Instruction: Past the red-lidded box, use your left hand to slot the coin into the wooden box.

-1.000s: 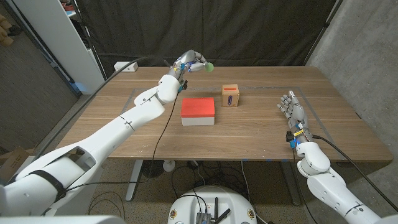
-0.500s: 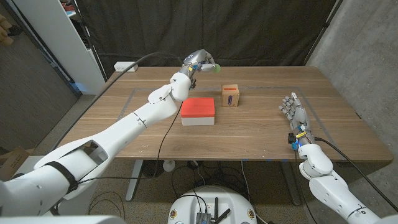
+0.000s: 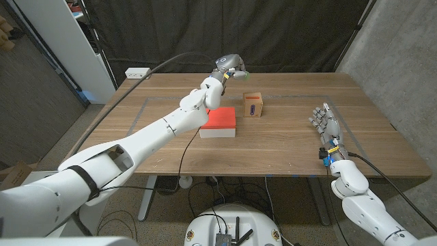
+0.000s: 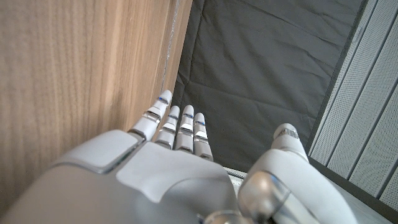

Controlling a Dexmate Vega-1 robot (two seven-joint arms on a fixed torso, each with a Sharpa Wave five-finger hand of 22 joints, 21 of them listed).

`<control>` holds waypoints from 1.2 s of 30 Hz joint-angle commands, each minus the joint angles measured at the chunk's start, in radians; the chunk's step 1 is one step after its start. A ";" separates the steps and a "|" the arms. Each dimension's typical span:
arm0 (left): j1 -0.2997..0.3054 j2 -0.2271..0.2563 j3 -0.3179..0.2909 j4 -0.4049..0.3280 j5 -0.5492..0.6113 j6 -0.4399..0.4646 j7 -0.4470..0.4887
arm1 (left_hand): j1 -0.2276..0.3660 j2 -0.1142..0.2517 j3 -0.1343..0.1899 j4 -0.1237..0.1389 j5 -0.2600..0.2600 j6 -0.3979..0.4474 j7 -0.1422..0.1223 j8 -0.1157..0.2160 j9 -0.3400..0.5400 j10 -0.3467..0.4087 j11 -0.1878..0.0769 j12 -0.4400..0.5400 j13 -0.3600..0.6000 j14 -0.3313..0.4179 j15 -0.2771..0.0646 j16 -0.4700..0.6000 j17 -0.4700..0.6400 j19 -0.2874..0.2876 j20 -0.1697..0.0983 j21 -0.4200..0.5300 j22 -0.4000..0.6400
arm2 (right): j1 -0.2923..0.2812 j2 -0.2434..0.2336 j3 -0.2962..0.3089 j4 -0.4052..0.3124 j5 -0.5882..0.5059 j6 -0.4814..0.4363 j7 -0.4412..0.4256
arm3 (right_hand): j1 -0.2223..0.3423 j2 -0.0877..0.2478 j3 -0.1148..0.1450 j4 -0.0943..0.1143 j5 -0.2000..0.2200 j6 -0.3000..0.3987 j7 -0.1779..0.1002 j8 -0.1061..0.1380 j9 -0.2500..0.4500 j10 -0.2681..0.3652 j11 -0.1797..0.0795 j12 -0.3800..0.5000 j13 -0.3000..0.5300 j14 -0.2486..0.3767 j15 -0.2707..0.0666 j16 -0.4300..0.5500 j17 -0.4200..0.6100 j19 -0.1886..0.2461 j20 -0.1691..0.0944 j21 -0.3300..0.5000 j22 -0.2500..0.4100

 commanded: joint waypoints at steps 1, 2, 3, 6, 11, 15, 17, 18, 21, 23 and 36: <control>-0.061 -0.057 0.090 0.047 0.128 0.074 -0.074 | 0.053 0.045 0.002 0.001 0.007 0.094 0.067 0.045 0.000 0.008 -0.002 0.005 0.001 0.008 0.003 0.005 0.002 -0.003 -0.043 0.001 0.004 | -0.001 0.003 0.007 0.014 0.008 0.013 0.010 | -0.003 0.004 0.002 -0.008 -0.001 0.006 -0.002 0.001 0.005 -0.004 0.001 -0.005 0.002 0.006 0.000 0.005 0.004 0.006 0.004 0.001 0.002; -0.062 -0.063 0.094 0.050 0.134 0.084 -0.079 | 0.053 0.045 0.002 0.001 0.007 0.094 0.066 0.045 0.001 0.007 -0.002 0.007 0.004 0.007 0.003 0.005 0.001 -0.003 -0.043 0.000 0.004 | -0.001 0.006 0.008 0.014 0.013 0.012 0.009 | -0.003 0.004 0.002 -0.008 -0.001 0.005 -0.002 0.001 0.005 -0.005 0.000 -0.005 0.002 0.006 -0.001 0.005 0.004 0.006 0.004 0.001 0.002; -0.065 -0.068 0.099 0.052 0.141 0.094 -0.087 | 0.053 0.044 0.003 0.000 0.007 0.094 0.065 0.045 0.000 0.009 -0.005 0.006 0.003 0.008 0.003 0.005 0.001 -0.003 -0.043 0.000 0.004 | -0.001 0.007 0.008 0.017 0.012 0.015 0.012 | -0.003 0.005 0.002 -0.008 -0.001 0.005 -0.002 0.000 0.005 -0.004 -0.001 -0.005 0.002 0.006 0.000 0.005 0.004 0.007 0.004 0.001 0.002; -0.074 -0.085 0.115 0.061 0.160 0.126 -0.110 | 0.053 0.044 0.003 0.001 0.008 0.097 0.066 0.045 -0.001 0.008 -0.005 0.007 0.004 0.006 0.003 0.004 0.000 -0.002 -0.043 0.000 0.004 | -0.001 0.012 0.007 0.023 0.018 0.019 0.015 | -0.004 0.005 0.002 -0.008 -0.001 0.006 -0.002 0.000 0.005 -0.003 0.000 -0.004 0.002 0.004 0.000 0.005 0.003 0.006 0.004 0.001 0.002; -0.080 -0.115 0.132 0.080 0.179 0.177 -0.130 | 0.053 0.044 0.004 0.001 0.009 0.099 0.066 0.044 -0.003 0.009 -0.007 0.005 -0.001 0.008 0.003 0.006 0.000 0.000 -0.043 -0.001 0.004 | -0.008 0.011 0.008 0.022 0.017 0.018 0.013 | -0.004 0.005 0.001 -0.008 -0.001 0.005 -0.001 0.000 0.005 -0.002 0.001 -0.004 0.002 0.005 0.000 0.005 0.003 0.007 0.004 0.001 0.002; -0.094 -0.134 0.154 0.101 0.192 0.213 -0.155 | 0.051 0.042 0.006 0.001 0.011 0.105 0.065 0.042 -0.013 0.011 -0.010 0.004 -0.006 0.007 0.004 0.004 -0.005 0.003 -0.043 -0.004 0.004 | -0.012 0.009 0.010 0.020 0.013 0.021 0.010 | -0.004 0.005 0.001 -0.008 -0.001 0.005 -0.001 0.000 0.005 -0.002 0.002 -0.004 0.002 0.006 0.000 0.005 0.003 0.007 0.004 0.001 0.002; -0.097 -0.142 0.158 0.112 0.189 0.219 -0.159 | 0.050 0.042 0.007 0.002 0.012 0.108 0.066 0.041 -0.016 0.012 -0.011 0.005 -0.007 0.012 0.003 0.010 0.001 0.004 -0.043 -0.004 0.004 | -0.015 0.009 0.012 0.018 0.013 0.021 0.009 | -0.004 0.005 0.001 -0.008 -0.001 0.005 -0.001 0.000 0.005 -0.002 0.000 -0.004 0.002 0.006 0.000 0.005 0.003 0.007 0.004 0.001 0.002; -0.100 -0.146 0.159 0.118 0.185 0.220 -0.161 | 0.050 0.041 0.007 0.001 0.012 0.108 0.065 0.042 -0.016 0.011 -0.011 0.007 -0.005 0.007 0.003 0.006 -0.003 0.004 -0.043 -0.004 0.004 | -0.016 0.010 0.013 0.015 0.016 0.018 0.006 | -0.004 0.005 0.001 -0.008 -0.001 0.005 -0.001 0.000 0.005 -0.001 0.001 -0.004 0.002 0.006 0.000 0.005 0.003 0.007 0.004 0.001 0.002; -0.105 -0.154 0.162 0.133 0.170 0.217 -0.166 | 0.051 0.042 0.008 0.000 0.013 0.087 0.071 0.040 -0.005 0.010 -0.011 0.008 -0.005 0.011 0.003 0.009 0.000 0.007 -0.044 -0.004 0.004 | -0.019 0.009 0.013 0.016 0.012 0.021 0.005 | -0.004 0.005 0.001 -0.008 -0.001 0.006 -0.002 0.000 0.005 -0.001 0.000 -0.004 0.003 0.006 -0.001 0.005 0.003 0.007 0.004 0.001 0.002; -0.109 -0.158 0.168 0.140 0.165 0.219 -0.170 | 0.050 0.042 0.008 0.001 0.014 0.088 0.071 0.040 -0.003 0.011 -0.011 0.006 -0.009 0.007 0.004 0.005 -0.005 0.006 -0.044 -0.004 0.004 | -0.022 0.009 0.014 0.013 0.016 0.017 0.005 | -0.004 0.005 0.001 -0.008 -0.001 0.006 -0.002 0.000 0.005 -0.001 -0.001 -0.004 0.003 0.006 -0.001 0.005 0.003 0.007 0.004 0.001 0.002; -0.133 -0.148 0.200 0.146 0.147 0.220 -0.212 | 0.046 0.040 0.011 0.001 0.017 0.088 0.069 0.039 0.002 0.011 -0.014 0.011 -0.005 0.007 0.003 0.007 0.004 0.006 -0.043 -0.004 0.004 | -0.033 0.013 0.015 0.010 0.009 0.017 -0.006 | -0.004 0.006 0.000 -0.009 -0.001 0.005 -0.002 0.000 0.005 -0.002 0.000 -0.004 0.003 0.006 0.000 0.005 0.003 0.007 0.004 0.001 0.002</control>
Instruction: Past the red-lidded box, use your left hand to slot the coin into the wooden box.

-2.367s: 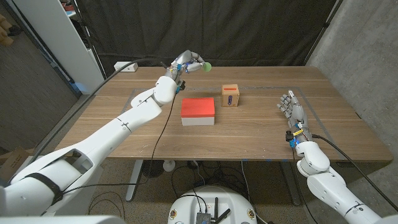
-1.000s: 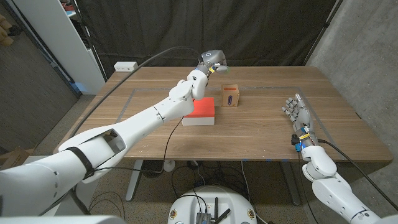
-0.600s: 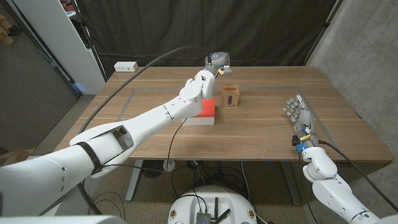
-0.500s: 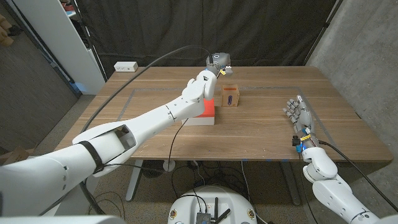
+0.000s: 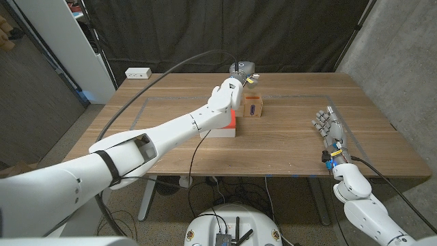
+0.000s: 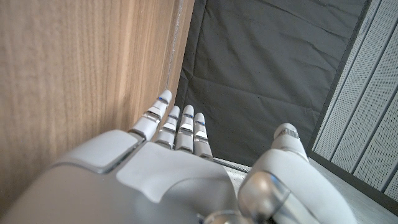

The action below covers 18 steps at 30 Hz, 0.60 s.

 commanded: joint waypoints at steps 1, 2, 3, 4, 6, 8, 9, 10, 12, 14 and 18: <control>-0.024 0.001 0.035 0.017 -0.012 0.007 -0.042 | 0.046 0.039 0.008 -0.002 0.006 0.089 0.069 0.038 0.013 0.000 -0.007 0.006 0.000 0.008 0.003 0.005 0.004 0.005 -0.043 0.000 0.005 | -0.011 0.006 0.002 -0.005 0.001 -0.005 -0.010 | -0.004 0.006 0.004 -0.005 -0.001 0.005 -0.003 -0.001 0.005 -0.002 -0.001 -0.004 0.003 0.006 0.000 0.005 0.002 0.007 0.004 0.001 0.002; -0.026 0.000 0.035 0.021 -0.015 0.004 -0.043 | 0.046 0.040 0.009 -0.002 0.006 0.089 0.069 0.038 0.012 -0.001 -0.006 0.010 0.007 0.011 0.003 0.008 0.008 0.005 -0.043 0.000 0.004 | -0.012 0.007 0.002 -0.006 0.002 -0.006 -0.011 | -0.004 0.006 0.004 -0.005 -0.001 0.005 -0.002 0.000 0.005 -0.002 -0.001 -0.004 0.003 0.006 0.000 0.005 0.002 0.007 0.004 0.001 0.002; -0.027 0.002 0.034 0.023 -0.019 -0.001 -0.045 | 0.045 0.040 0.009 -0.001 0.006 0.088 0.069 0.037 0.012 -0.002 -0.007 0.011 0.010 0.009 0.003 0.006 0.007 0.005 -0.043 0.000 0.004 | -0.012 0.007 0.001 -0.004 -0.003 -0.003 -0.012 | -0.004 0.006 0.004 -0.005 -0.001 0.005 -0.002 0.000 0.005 -0.002 -0.001 -0.004 0.003 0.006 0.000 0.005 0.002 0.007 0.004 0.001 0.002; -0.030 0.005 0.035 0.024 -0.023 -0.008 -0.050 | 0.044 0.040 0.009 -0.001 0.007 0.089 0.070 0.037 0.012 0.000 -0.008 0.008 0.005 0.009 0.003 0.007 0.009 0.006 -0.043 0.000 0.004 | -0.013 0.007 0.000 -0.005 -0.004 -0.004 -0.013 | -0.004 0.006 0.004 -0.005 -0.001 0.005 -0.002 0.000 0.005 -0.002 -0.001 -0.004 0.003 0.006 0.002 0.005 0.002 0.007 0.003 0.001 0.002; -0.031 0.008 0.034 0.027 -0.028 -0.016 -0.051 | 0.044 0.040 0.011 -0.001 0.007 0.090 0.069 0.037 0.011 -0.001 -0.008 0.007 0.005 0.008 0.003 0.005 0.009 0.004 -0.043 -0.001 0.005 | -0.014 0.007 0.001 -0.008 -0.005 -0.007 -0.017 | -0.005 0.006 0.004 -0.005 -0.001 0.005 -0.003 -0.001 0.005 -0.002 -0.002 -0.004 0.003 0.006 0.001 0.005 0.002 0.007 0.003 0.001 0.002; -0.033 0.015 0.036 0.027 -0.031 -0.026 -0.055 | 0.043 0.039 0.011 -0.001 0.007 0.089 0.066 0.037 0.012 0.001 -0.006 0.004 -0.002 0.009 0.003 0.006 0.010 0.005 -0.043 0.000 0.004 | -0.015 0.007 0.000 -0.008 -0.008 -0.003 -0.016 | -0.005 0.007 0.004 -0.005 -0.001 0.005 -0.003 0.000 0.005 -0.003 -0.001 -0.005 0.003 0.006 0.000 0.005 0.002 0.007 0.004 0.001 0.002; -0.034 0.019 0.033 0.028 -0.038 -0.039 -0.055 | 0.043 0.039 0.011 -0.002 0.008 0.089 0.068 0.037 0.013 0.000 -0.007 0.007 0.004 0.006 0.003 0.002 0.007 0.003 -0.043 -0.001 0.004 | -0.017 0.006 0.001 -0.009 -0.010 -0.003 -0.018 | -0.005 0.007 0.004 -0.005 -0.001 0.005 -0.003 0.000 0.005 -0.003 -0.001 -0.005 0.003 0.006 0.000 0.005 0.002 0.007 0.004 0.001 0.002; -0.033 0.022 0.029 0.031 -0.045 -0.053 -0.051 | 0.042 0.039 0.012 -0.002 0.008 0.089 0.068 0.036 0.012 -0.002 -0.008 0.007 0.005 0.007 0.003 0.003 0.008 0.003 -0.044 -0.001 0.004 | -0.018 0.006 0.001 -0.011 -0.013 -0.004 -0.021 | -0.005 0.007 0.004 -0.005 -0.001 0.006 -0.002 0.000 0.005 -0.002 -0.001 -0.004 0.003 0.006 0.000 0.005 0.002 0.007 0.004 0.001 0.002; -0.036 0.027 0.025 0.036 -0.056 -0.077 -0.051 | 0.042 0.039 0.012 -0.002 0.008 0.089 0.067 0.037 0.014 -0.002 -0.010 0.009 0.008 0.007 0.003 0.003 0.009 0.003 -0.044 -0.001 0.004 | -0.021 0.007 0.002 -0.014 -0.012 -0.005 -0.024 | -0.005 0.007 0.003 -0.005 -0.001 0.006 -0.002 0.000 0.005 -0.003 0.000 -0.004 0.003 0.007 0.000 0.005 0.002 0.007 0.005 0.001 0.002; -0.040 0.034 0.024 0.042 -0.065 -0.107 -0.055 | 0.041 0.039 0.013 -0.002 0.008 0.089 0.068 0.036 0.014 -0.002 -0.009 0.006 0.006 0.003 0.003 0.000 0.007 0.002 -0.043 -0.001 0.004 | -0.024 0.007 0.003 -0.021 -0.009 -0.011 -0.029 | -0.005 0.007 0.003 -0.005 -0.001 0.006 -0.002 0.000 0.005 -0.002 0.000 -0.004 0.003 0.006 0.000 0.005 0.002 0.007 0.005 0.001 0.002; -0.042 0.040 0.022 0.050 -0.074 -0.140 -0.056 | 0.040 0.040 0.013 -0.002 0.008 0.087 0.067 0.036 0.017 -0.004 -0.009 0.008 0.011 0.005 0.003 0.001 0.009 0.003 -0.043 -0.001 0.004 | -0.026 0.007 0.003 -0.023 -0.013 -0.013 -0.032 | -0.005 0.007 0.003 -0.006 -0.001 0.005 -0.003 0.000 0.005 -0.002 0.001 -0.004 0.003 0.006 -0.001 0.005 0.002 0.007 0.005 0.001 0.002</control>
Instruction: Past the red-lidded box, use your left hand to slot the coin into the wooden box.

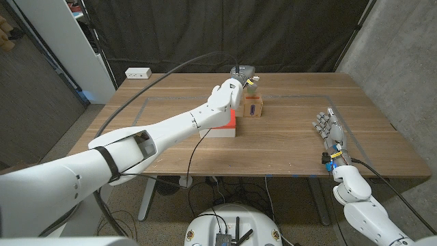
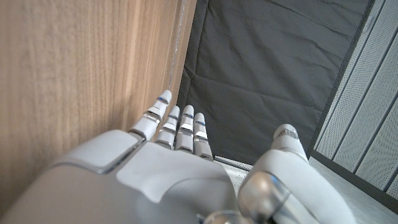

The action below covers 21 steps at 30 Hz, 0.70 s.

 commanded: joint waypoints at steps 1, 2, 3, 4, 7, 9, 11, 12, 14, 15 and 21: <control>-0.013 0.024 -0.005 0.024 -0.040 -0.105 -0.011 | 0.040 0.040 0.003 0.000 0.009 0.086 0.065 0.036 0.017 0.002 -0.004 -0.002 -0.005 0.008 0.003 0.004 0.005 0.003 -0.043 -0.001 0.004 | -0.009 0.000 0.000 -0.009 -0.014 -0.006 -0.013 | 0.001 0.002 0.003 -0.006 -0.001 0.006 -0.003 0.000 0.005 -0.002 0.000 -0.004 0.003 0.006 -0.001 0.005 0.002 0.007 0.004 0.001 0.002; -0.015 0.026 -0.005 0.026 -0.041 -0.115 -0.013 | 0.039 0.040 0.003 0.000 0.009 0.087 0.066 0.036 0.016 0.001 -0.003 0.002 0.002 0.008 0.003 0.003 0.003 0.001 -0.043 -0.002 0.004 | -0.009 0.001 0.000 -0.009 -0.013 -0.006 -0.014 | 0.001 0.002 0.003 -0.006 -0.001 0.005 -0.004 0.000 0.005 -0.002 0.000 -0.004 0.003 0.006 -0.001 0.005 0.002 0.007 0.005 0.001 0.002; -0.016 0.028 -0.005 0.028 -0.043 -0.125 -0.015 | 0.038 0.042 0.002 0.001 0.008 0.085 0.066 0.035 0.017 0.000 -0.004 0.006 0.008 0.008 0.003 0.004 0.004 0.004 -0.044 -0.002 0.003 | -0.008 0.003 -0.001 -0.008 -0.012 -0.005 -0.013 | 0.001 0.002 0.003 -0.006 -0.001 0.006 -0.003 0.000 0.005 -0.001 -0.001 -0.004 0.003 0.006 -0.001 0.005 0.002 0.007 0.005 0.001 0.002; -0.019 0.030 -0.003 0.030 -0.044 -0.137 -0.020 | 0.038 0.041 0.003 0.000 0.008 0.085 0.064 0.036 0.017 0.001 -0.004 0.004 0.006 0.007 0.003 0.002 0.002 0.003 -0.044 -0.002 0.004 | -0.008 0.003 -0.001 -0.008 -0.013 -0.005 -0.012 | 0.001 0.002 0.003 -0.006 -0.001 0.006 -0.004 0.000 0.005 0.000 -0.001 -0.004 0.003 0.006 -0.001 0.005 0.002 0.007 0.005 0.001 0.002; -0.020 0.028 0.003 0.037 -0.032 -0.146 -0.015 | 0.037 0.042 0.004 0.000 0.008 0.085 0.063 0.036 0.019 0.002 -0.005 0.002 0.004 0.008 0.003 0.004 0.005 0.003 -0.043 -0.002 0.004 | -0.007 0.006 -0.002 -0.008 -0.009 -0.008 -0.014 | 0.001 0.002 0.003 -0.006 -0.001 0.006 -0.004 0.000 0.005 -0.001 -0.001 -0.004 0.003 0.006 -0.001 0.005 0.002 0.007 0.005 0.001 0.002; -0.016 0.025 0.000 0.039 -0.028 -0.146 -0.005 | 0.035 0.040 0.003 0.001 0.008 0.085 0.062 0.035 0.018 0.002 -0.004 0.001 0.004 0.007 0.003 0.003 0.004 0.002 -0.043 -0.002 0.004 | -0.005 0.007 -0.004 -0.005 -0.014 -0.006 -0.015 | 0.001 0.003 0.003 -0.006 -0.001 0.005 -0.003 0.000 0.005 -0.001 -0.001 -0.004 0.003 0.006 -0.001 0.005 0.002 0.007 0.006 0.001 0.002; -0.012 0.024 -0.002 0.040 -0.024 -0.146 0.001 | 0.035 0.041 0.004 0.000 0.008 0.085 0.062 0.034 0.018 0.001 -0.005 0.003 0.007 0.006 0.003 0.003 0.005 0.002 -0.043 -0.002 0.004 | -0.005 0.007 -0.005 -0.006 -0.014 -0.007 -0.015 | 0.001 0.003 0.003 -0.006 -0.001 0.005 -0.004 0.000 0.005 -0.001 0.001 -0.004 0.003 0.006 0.001 0.005 0.002 0.007 0.005 0.001 0.002; -0.011 0.024 -0.004 0.040 -0.022 -0.146 0.005 | 0.035 0.040 0.003 0.000 0.008 0.086 0.062 0.034 0.016 0.003 -0.003 -0.002 -0.001 0.009 0.003 0.006 0.008 0.003 -0.043 -0.001 0.004 | -0.004 0.007 -0.006 -0.006 -0.016 -0.008 -0.016 | 0.001 0.003 0.003 -0.006 -0.001 0.005 -0.004 -0.001 0.005 0.000 0.000 -0.004 0.003 0.006 0.002 0.005 0.002 0.007 0.006 0.001 0.002; -0.010 0.026 -0.008 0.039 -0.022 -0.149 0.007 | 0.034 0.040 0.004 0.000 0.008 0.087 0.062 0.033 0.015 0.002 -0.004 0.003 0.007 0.006 0.002 0.003 0.006 0.002 -0.043 -0.002 0.004 | -0.005 0.008 -0.006 -0.010 -0.012 -0.012 -0.019 | 0.001 0.003 0.003 -0.006 -0.001 0.005 -0.003 -0.001 0.005 -0.002 -0.001 -0.004 0.003 0.006 0.000 0.005 0.001 0.007 0.005 0.001 0.002; -0.009 0.026 -0.010 0.040 -0.023 -0.151 0.007 | 0.034 0.041 0.004 0.000 0.008 0.087 0.063 0.033 0.015 0.001 -0.002 -0.001 0.002 0.007 0.003 0.004 0.007 0.003 -0.043 -0.001 0.004 | -0.005 0.007 -0.006 -0.009 -0.015 -0.012 -0.019 | 0.001 0.003 0.003 -0.006 -0.001 0.004 -0.003 -0.001 0.005 -0.001 -0.001 -0.004 0.003 0.006 0.000 0.005 0.001 0.006 0.005 0.001 0.002; -0.007 0.026 -0.011 0.048 -0.019 -0.165 0.010 | 0.034 0.040 0.005 0.000 0.008 0.108 0.057 0.038 0.007 0.001 -0.003 -0.002 0.004 0.002 0.003 -0.002 0.002 0.003 -0.043 -0.003 0.003 | -0.004 0.008 -0.010 -0.005 -0.019 -0.010 -0.018 | 0.001 0.003 0.003 -0.007 -0.001 0.005 -0.003 0.000 0.005 -0.002 -0.001 -0.005 0.003 0.006 0.000 0.005 0.001 0.007 0.005 0.001 0.002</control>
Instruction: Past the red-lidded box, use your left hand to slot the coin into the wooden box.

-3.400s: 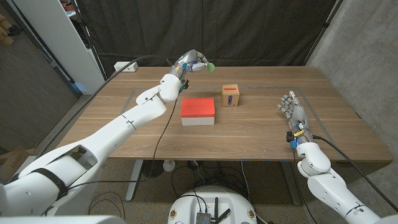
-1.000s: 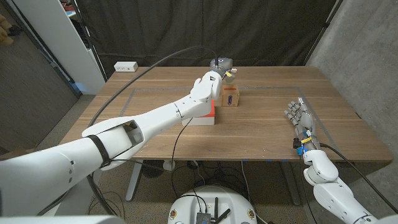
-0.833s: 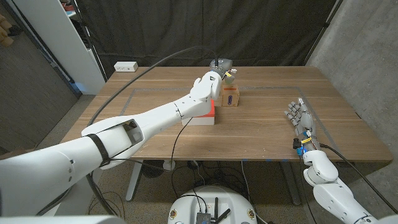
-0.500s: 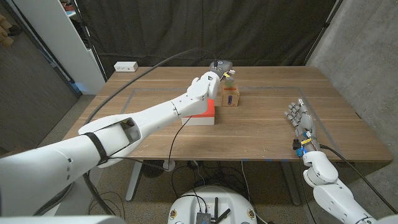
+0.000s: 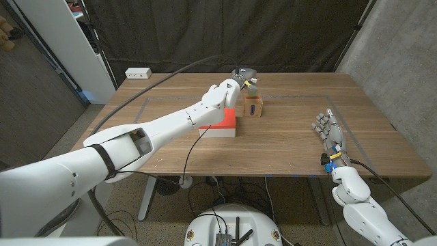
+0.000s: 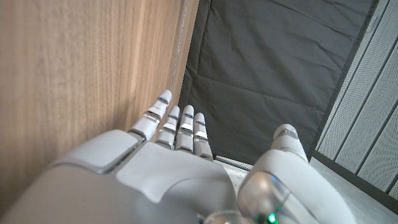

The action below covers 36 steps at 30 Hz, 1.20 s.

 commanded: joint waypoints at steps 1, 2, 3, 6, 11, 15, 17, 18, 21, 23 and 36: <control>0.007 0.001 -0.005 0.017 0.011 -0.042 0.022 | 0.033 0.040 0.005 0.000 0.004 0.106 0.055 0.039 0.009 0.000 -0.002 0.000 0.003 0.007 0.003 0.003 0.002 0.003 -0.043 -0.004 0.003 | 0.002 0.005 -0.008 0.001 -0.001 -0.003 -0.003 | 0.001 0.003 0.002 -0.007 -0.001 0.005 -0.003 -0.001 0.005 -0.002 -0.002 -0.004 0.003 0.007 0.000 0.005 0.001 0.006 0.005 0.001 0.002; 0.008 0.000 -0.004 0.020 0.015 -0.043 0.025 | 0.034 0.040 0.005 0.000 0.004 0.107 0.056 0.039 0.006 0.002 -0.003 -0.003 -0.001 0.007 0.002 0.004 0.006 0.003 -0.043 -0.003 0.003 | 0.002 0.005 -0.009 0.001 -0.002 -0.003 -0.003 | 0.001 0.003 0.002 -0.007 -0.001 0.005 -0.002 -0.001 0.005 -0.002 0.000 -0.005 0.003 0.007 0.000 0.005 0.001 0.006 0.005 0.001 0.002; 0.011 -0.002 -0.005 0.021 0.015 -0.044 0.031 | 0.033 0.040 0.005 0.001 0.004 0.107 0.056 0.040 0.006 0.002 -0.003 -0.003 -0.001 0.006 0.002 0.003 0.005 0.003 -0.043 -0.003 0.003 | 0.003 0.006 -0.011 0.003 -0.005 -0.001 -0.002 | 0.001 0.003 0.002 -0.007 -0.001 0.005 -0.003 -0.001 0.005 -0.002 0.000 -0.005 0.003 0.006 0.000 0.005 0.001 0.006 0.005 0.001 0.002; 0.013 -0.002 -0.008 0.022 0.015 -0.049 0.035 | 0.033 0.040 0.005 0.000 0.003 0.106 0.055 0.042 0.009 0.002 -0.004 -0.003 0.000 0.005 0.003 0.001 0.003 0.003 -0.043 -0.004 0.003 | 0.006 0.005 -0.013 0.005 -0.008 0.000 0.000 | 0.001 0.004 0.002 -0.007 -0.001 0.005 -0.003 -0.001 0.005 -0.003 0.000 -0.005 0.003 0.007 -0.001 0.005 0.001 0.006 0.004 0.001 0.002; 0.011 0.003 -0.009 0.017 0.019 -0.052 0.026 | 0.032 0.040 0.006 0.000 0.003 0.107 0.055 0.043 0.006 0.000 -0.002 -0.002 0.003 0.008 0.002 0.005 0.010 0.002 -0.043 -0.004 0.003 | 0.007 0.004 -0.014 0.004 -0.010 0.000 -0.002 | 0.001 0.004 0.002 -0.007 -0.001 0.005 -0.003 0.000 0.005 -0.002 0.000 -0.005 0.003 0.006 0.000 0.005 0.001 0.005 0.005 0.000 0.002; 0.012 0.003 -0.008 0.023 0.027 -0.054 0.033 | 0.033 0.040 0.006 0.000 0.003 0.106 0.054 0.046 0.007 0.001 -0.001 -0.008 -0.006 0.006 0.002 0.002 0.007 0.003 -0.043 -0.003 0.003 | 0.007 0.006 -0.013 0.001 -0.003 -0.002 -0.002 | 0.001 0.004 0.002 -0.007 -0.001 0.005 -0.003 -0.001 0.005 -0.003 0.001 -0.005 0.003 0.007 -0.001 0.005 0.001 0.005 0.005 0.000 0.002; 0.012 0.001 -0.009 0.032 0.022 -0.067 0.035 | 0.032 0.040 0.007 0.000 0.003 0.105 0.054 0.046 0.006 0.001 -0.004 -0.003 0.002 0.006 0.002 0.002 0.008 0.002 -0.042 -0.004 0.003 | 0.007 0.005 -0.013 0.004 -0.003 0.000 0.001 | 0.001 0.004 0.002 -0.007 -0.001 0.005 -0.003 -0.001 0.005 -0.003 0.001 -0.005 0.003 0.007 -0.002 0.005 0.001 0.005 0.003 0.000 0.002; 0.012 -0.001 -0.007 0.038 0.024 -0.070 0.041 | 0.032 0.039 0.007 0.000 0.003 0.106 0.054 0.046 0.005 0.001 -0.003 -0.003 0.003 0.007 0.002 0.003 0.009 0.002 -0.043 -0.003 0.003 | 0.007 0.006 -0.013 0.003 -0.002 -0.002 -0.001 | 0.001 0.004 0.002 -0.007 -0.001 0.004 -0.002 -0.001 0.005 -0.003 0.001 -0.005 0.003 0.006 -0.003 0.005 0.001 0.006 0.001 0.001 0.002; 0.012 -0.003 -0.005 0.045 0.027 -0.081 0.048 | 0.032 0.039 0.007 0.000 0.003 0.106 0.052 0.049 0.006 0.001 -0.003 -0.004 0.002 0.006 0.002 0.003 0.008 0.002 -0.043 -0.004 0.003 | 0.007 0.006 -0.014 0.006 -0.003 0.001 0.000 | 0.001 0.004 0.002 -0.007 -0.001 0.004 -0.001 -0.001 0.005 -0.003 0.001 -0.005 0.003 0.006 -0.003 0.005 0.001 0.006 -0.001 0.001 0.002; 0.010 -0.004 -0.005 0.052 0.026 -0.089 0.050 | 0.032 0.039 0.006 -0.001 0.002 0.106 0.050 0.049 0.005 0.000 -0.004 -0.009 -0.005 0.006 0.002 0.003 0.008 0.003 -0.043 -0.003 0.003 | 0.007 0.006 -0.014 0.005 -0.003 0.001 0.000 | 0.001 0.005 0.002 -0.007 -0.001 0.005 -0.001 -0.001 0.005 -0.003 0.002 -0.005 0.003 0.007 -0.003 0.005 0.001 0.006 -0.002 0.001 0.002; 0.001 -0.023 0.006 0.108 0.023 -0.132 0.065 | 0.031 0.039 0.008 0.000 0.001 0.105 0.050 0.051 0.000 0.001 -0.004 -0.006 0.001 0.005 0.002 0.002 0.009 0.000 -0.043 -0.004 0.003 | 0.009 0.009 -0.013 0.008 -0.004 0.000 -0.006 | 0.002 0.006 0.002 -0.008 -0.001 0.005 -0.001 -0.001 0.005 -0.003 0.000 -0.005 0.003 0.005 -0.002 0.004 0.000 0.006 -0.002 0.001 0.001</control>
